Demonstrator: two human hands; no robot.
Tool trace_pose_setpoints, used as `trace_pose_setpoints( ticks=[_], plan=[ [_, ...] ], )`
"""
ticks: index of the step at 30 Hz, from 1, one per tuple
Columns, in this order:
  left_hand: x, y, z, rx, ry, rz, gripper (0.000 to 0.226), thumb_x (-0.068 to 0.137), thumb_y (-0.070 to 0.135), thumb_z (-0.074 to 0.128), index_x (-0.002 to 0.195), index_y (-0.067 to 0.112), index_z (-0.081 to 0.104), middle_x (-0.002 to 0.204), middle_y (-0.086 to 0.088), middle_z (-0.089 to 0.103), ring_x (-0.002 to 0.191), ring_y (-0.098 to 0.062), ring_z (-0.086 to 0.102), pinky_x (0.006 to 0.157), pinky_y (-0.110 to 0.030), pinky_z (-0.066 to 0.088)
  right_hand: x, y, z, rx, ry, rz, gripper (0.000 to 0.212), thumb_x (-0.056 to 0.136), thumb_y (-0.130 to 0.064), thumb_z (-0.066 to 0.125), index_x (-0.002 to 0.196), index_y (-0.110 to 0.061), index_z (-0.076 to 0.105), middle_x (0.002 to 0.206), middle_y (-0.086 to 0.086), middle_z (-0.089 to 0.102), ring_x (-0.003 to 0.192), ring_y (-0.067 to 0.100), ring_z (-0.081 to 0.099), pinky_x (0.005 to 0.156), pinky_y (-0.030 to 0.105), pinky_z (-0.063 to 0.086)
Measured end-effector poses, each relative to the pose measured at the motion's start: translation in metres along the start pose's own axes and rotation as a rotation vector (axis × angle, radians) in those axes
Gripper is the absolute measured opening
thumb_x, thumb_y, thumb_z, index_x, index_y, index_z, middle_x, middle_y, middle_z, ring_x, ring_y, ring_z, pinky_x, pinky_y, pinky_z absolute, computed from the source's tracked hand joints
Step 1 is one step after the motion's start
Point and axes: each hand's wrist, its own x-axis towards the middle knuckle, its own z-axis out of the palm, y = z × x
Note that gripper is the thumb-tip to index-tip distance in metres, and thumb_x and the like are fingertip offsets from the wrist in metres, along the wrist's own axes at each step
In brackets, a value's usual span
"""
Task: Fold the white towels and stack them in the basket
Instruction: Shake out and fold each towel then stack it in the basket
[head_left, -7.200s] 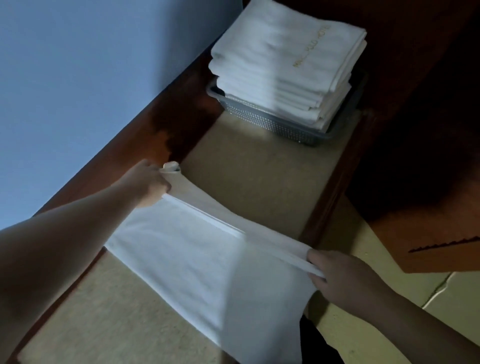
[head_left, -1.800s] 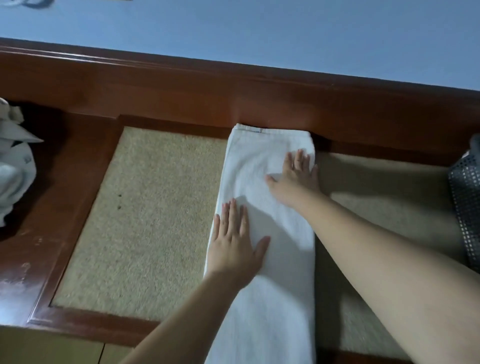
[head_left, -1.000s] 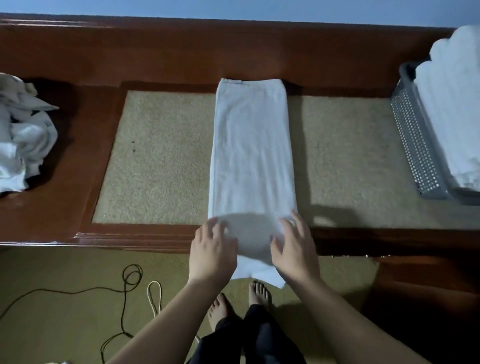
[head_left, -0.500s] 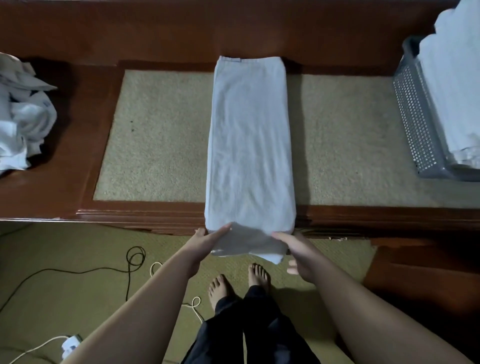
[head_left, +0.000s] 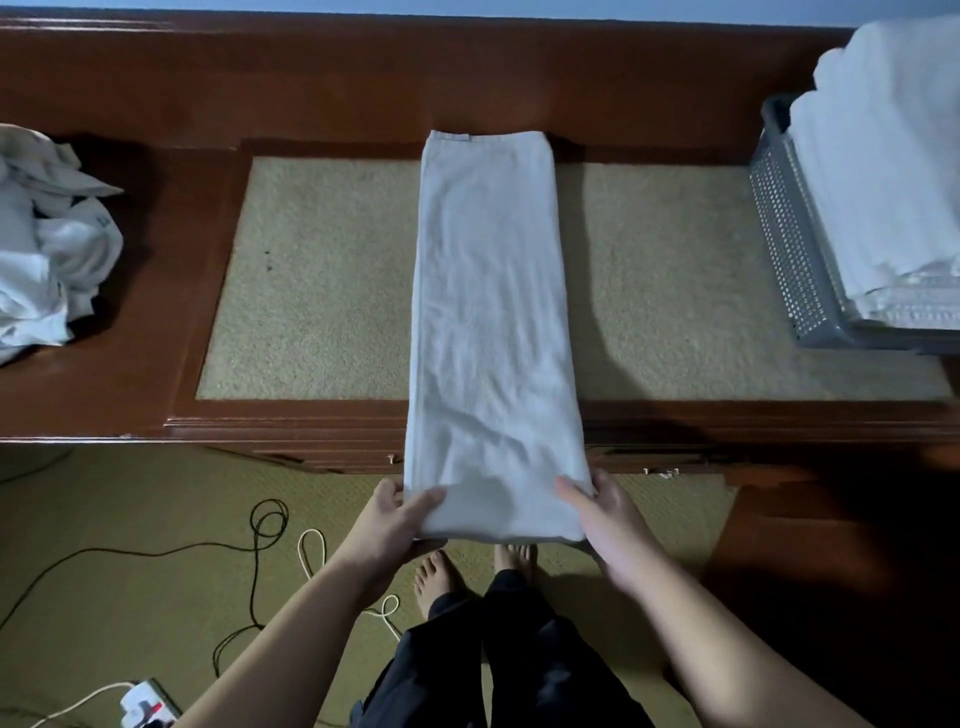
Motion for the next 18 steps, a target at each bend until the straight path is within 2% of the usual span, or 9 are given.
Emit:
trace_pose_setpoints(
  ticks=[2, 3, 6, 9, 11, 13, 14, 16, 18],
  plan=[
    [-0.016, 0.003, -0.004, -0.012, 0.03, 0.035, 0.038, 0.094, 0.021, 0.076, 0.12, 0.003, 0.055, 0.12, -0.019, 0.066, 0.1, -0.031, 0.073, 0.074, -0.035, 0.063, -0.011, 0.002, -0.003, 0.012, 0.006, 0.001, 0.045, 0.088, -0.037, 0.082, 0.125, -0.018, 0.064, 0.114, 0.001, 0.078, 0.099, 0.018, 0.077, 0.091, 0.041, 0.06],
    [-0.023, 0.007, -0.006, -0.001, 0.062, 0.064, 0.036, 0.094, 0.02, 0.077, 0.119, 0.002, 0.057, 0.12, -0.02, 0.066, 0.1, -0.032, 0.074, 0.073, -0.034, 0.063, -0.018, 0.0, -0.004, 0.0, 0.02, -0.004, 0.048, 0.086, -0.039, 0.084, 0.126, -0.02, 0.063, 0.115, 0.0, 0.078, 0.098, 0.015, 0.077, 0.09, 0.039, 0.061],
    [-0.047, 0.026, -0.006, 0.091, 0.14, 0.19, 0.04, 0.093, 0.017, 0.078, 0.124, 0.007, 0.055, 0.117, -0.017, 0.069, 0.095, -0.027, 0.076, 0.071, -0.033, 0.064, -0.039, -0.015, -0.006, -0.036, 0.075, -0.074, 0.038, 0.09, -0.028, 0.082, 0.12, -0.031, 0.06, 0.108, -0.006, 0.076, 0.087, 0.009, 0.076, 0.07, 0.026, 0.06],
    [-0.071, 0.051, -0.003, 0.287, 0.165, 0.348, 0.045, 0.095, 0.024, 0.074, 0.129, 0.036, 0.048, 0.098, -0.006, 0.073, 0.077, -0.019, 0.078, 0.071, -0.036, 0.062, -0.053, -0.035, -0.003, -0.037, 0.173, -0.186, 0.047, 0.089, -0.019, 0.082, 0.128, -0.029, 0.057, 0.109, -0.003, 0.072, 0.089, 0.013, 0.075, 0.068, 0.027, 0.062],
    [-0.081, 0.07, 0.0, 0.437, 0.164, 0.424, 0.025, 0.098, 0.029, 0.067, 0.117, 0.044, 0.059, 0.085, -0.002, 0.075, 0.068, -0.016, 0.076, 0.066, -0.036, 0.059, -0.06, -0.052, 0.001, -0.17, 0.234, -0.331, 0.05, 0.091, -0.017, 0.079, 0.13, -0.035, 0.054, 0.117, -0.007, 0.067, 0.098, 0.007, 0.069, 0.071, 0.017, 0.054],
    [-0.083, 0.087, 0.003, 0.54, 0.166, 0.468, 0.013, 0.099, 0.033, 0.061, 0.105, 0.04, 0.07, 0.079, -0.001, 0.075, 0.066, -0.015, 0.074, 0.065, -0.038, 0.058, -0.064, -0.068, 0.003, -0.287, 0.254, -0.497, 0.054, 0.093, -0.013, 0.075, 0.137, -0.038, 0.054, 0.127, -0.016, 0.06, 0.111, -0.006, 0.059, 0.085, 0.013, 0.046],
    [-0.082, 0.096, 0.005, 0.585, 0.166, 0.478, 0.013, 0.098, 0.035, 0.06, 0.104, 0.04, 0.071, 0.079, 0.001, 0.075, 0.066, -0.014, 0.073, 0.065, -0.038, 0.058, -0.068, -0.077, 0.003, -0.35, 0.252, -0.597, 0.052, 0.094, -0.012, 0.072, 0.138, -0.035, 0.057, 0.13, -0.019, 0.059, 0.111, -0.012, 0.056, 0.09, 0.011, 0.045],
    [-0.08, 0.11, 0.005, 0.652, 0.131, 0.502, 0.014, 0.095, 0.041, 0.065, 0.108, 0.04, 0.069, 0.084, 0.004, 0.075, 0.067, -0.009, 0.072, 0.063, -0.033, 0.058, -0.066, -0.087, 0.004, -0.522, 0.257, -0.839, 0.035, 0.096, -0.016, 0.071, 0.13, -0.024, 0.068, 0.132, -0.014, 0.065, 0.1, -0.013, 0.06, 0.091, 0.019, 0.052],
    [-0.078, 0.119, 0.003, 0.727, 0.047, 0.544, 0.038, 0.083, 0.053, 0.078, 0.116, 0.041, 0.062, 0.091, 0.008, 0.074, 0.073, -0.003, 0.07, 0.061, -0.02, 0.052, -0.058, -0.087, 0.001, -0.652, 0.218, -1.0, 0.03, 0.094, -0.031, 0.075, 0.117, -0.012, 0.074, 0.13, -0.003, 0.069, 0.107, -0.002, 0.067, 0.095, 0.026, 0.056]
  ],
)
